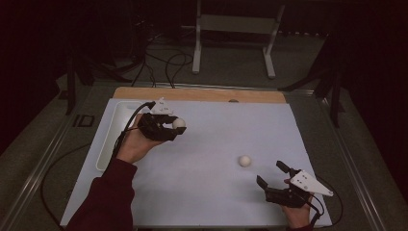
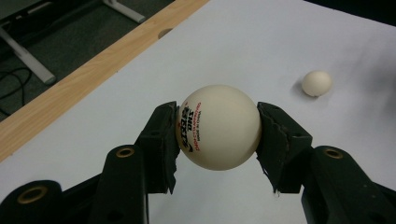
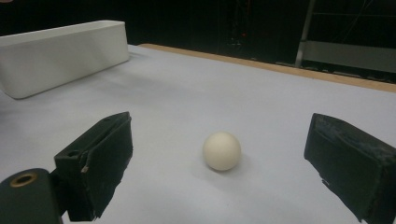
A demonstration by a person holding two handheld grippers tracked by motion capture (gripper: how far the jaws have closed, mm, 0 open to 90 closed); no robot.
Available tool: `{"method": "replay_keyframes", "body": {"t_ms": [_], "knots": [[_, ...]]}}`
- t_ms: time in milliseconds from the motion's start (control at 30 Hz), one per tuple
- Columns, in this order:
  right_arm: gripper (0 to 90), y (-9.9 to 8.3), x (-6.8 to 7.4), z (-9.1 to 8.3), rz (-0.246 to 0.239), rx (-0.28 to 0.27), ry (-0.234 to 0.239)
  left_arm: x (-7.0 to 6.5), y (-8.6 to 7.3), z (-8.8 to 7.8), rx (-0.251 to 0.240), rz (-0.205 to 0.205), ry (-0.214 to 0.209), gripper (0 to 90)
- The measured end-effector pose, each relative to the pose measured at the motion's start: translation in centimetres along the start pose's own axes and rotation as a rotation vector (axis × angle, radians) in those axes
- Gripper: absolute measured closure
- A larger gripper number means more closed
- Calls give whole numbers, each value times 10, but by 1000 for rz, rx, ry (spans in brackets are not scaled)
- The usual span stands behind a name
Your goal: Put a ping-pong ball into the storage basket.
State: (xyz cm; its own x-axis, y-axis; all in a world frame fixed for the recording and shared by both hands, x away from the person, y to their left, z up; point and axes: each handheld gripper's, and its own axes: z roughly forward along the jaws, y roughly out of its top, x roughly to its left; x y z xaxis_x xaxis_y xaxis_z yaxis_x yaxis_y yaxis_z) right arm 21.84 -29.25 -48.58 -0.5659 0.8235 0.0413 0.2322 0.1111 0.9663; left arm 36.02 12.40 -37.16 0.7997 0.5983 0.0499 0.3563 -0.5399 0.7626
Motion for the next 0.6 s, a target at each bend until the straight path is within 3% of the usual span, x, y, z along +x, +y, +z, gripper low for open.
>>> {"method": "replay_keyframes", "body": {"t_ms": [600], "knots": [[74,0,0,-1,1,-1,-1,4,-4,-7,-11,-6,21,513]]}}
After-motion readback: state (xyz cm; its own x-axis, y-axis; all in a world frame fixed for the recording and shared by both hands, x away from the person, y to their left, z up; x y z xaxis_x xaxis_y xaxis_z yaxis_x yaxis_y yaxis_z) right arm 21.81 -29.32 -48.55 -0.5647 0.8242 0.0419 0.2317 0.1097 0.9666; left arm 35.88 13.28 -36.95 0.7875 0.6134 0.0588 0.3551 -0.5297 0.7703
